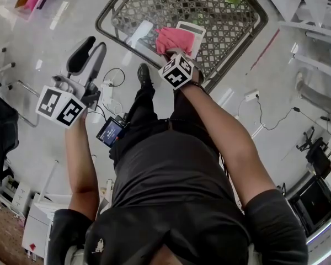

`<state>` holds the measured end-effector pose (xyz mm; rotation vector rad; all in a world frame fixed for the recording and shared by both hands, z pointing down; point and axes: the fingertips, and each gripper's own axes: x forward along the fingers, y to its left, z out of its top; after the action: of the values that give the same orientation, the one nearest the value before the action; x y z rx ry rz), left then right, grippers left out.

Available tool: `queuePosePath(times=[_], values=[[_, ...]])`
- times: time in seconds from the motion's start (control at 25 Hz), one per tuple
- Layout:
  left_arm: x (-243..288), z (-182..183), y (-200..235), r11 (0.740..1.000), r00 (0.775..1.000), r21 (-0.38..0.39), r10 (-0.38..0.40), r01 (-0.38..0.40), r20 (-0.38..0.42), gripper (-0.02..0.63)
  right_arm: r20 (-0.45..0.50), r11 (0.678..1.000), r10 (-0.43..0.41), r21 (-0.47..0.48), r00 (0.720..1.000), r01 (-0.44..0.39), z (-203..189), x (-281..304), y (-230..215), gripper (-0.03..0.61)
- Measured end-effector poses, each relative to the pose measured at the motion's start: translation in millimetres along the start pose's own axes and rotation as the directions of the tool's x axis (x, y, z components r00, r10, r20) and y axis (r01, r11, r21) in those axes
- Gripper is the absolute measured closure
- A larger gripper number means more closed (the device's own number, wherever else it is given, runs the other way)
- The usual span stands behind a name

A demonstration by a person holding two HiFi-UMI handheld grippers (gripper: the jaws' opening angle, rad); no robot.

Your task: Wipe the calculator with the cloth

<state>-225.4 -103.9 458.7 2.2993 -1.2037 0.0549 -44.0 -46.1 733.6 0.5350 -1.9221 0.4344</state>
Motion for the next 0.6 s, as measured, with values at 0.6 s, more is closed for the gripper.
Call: queuePosePath(times=[0.6], values=[[15.7, 7.2, -18.4, 0.999, 1.0, 0.033, -0.019, 0.02, -0.015, 0.425, -0.083, 0.996, -0.083, -0.017, 0.993, 0.082, -67.5, -12.9, -40.3, 0.552]])
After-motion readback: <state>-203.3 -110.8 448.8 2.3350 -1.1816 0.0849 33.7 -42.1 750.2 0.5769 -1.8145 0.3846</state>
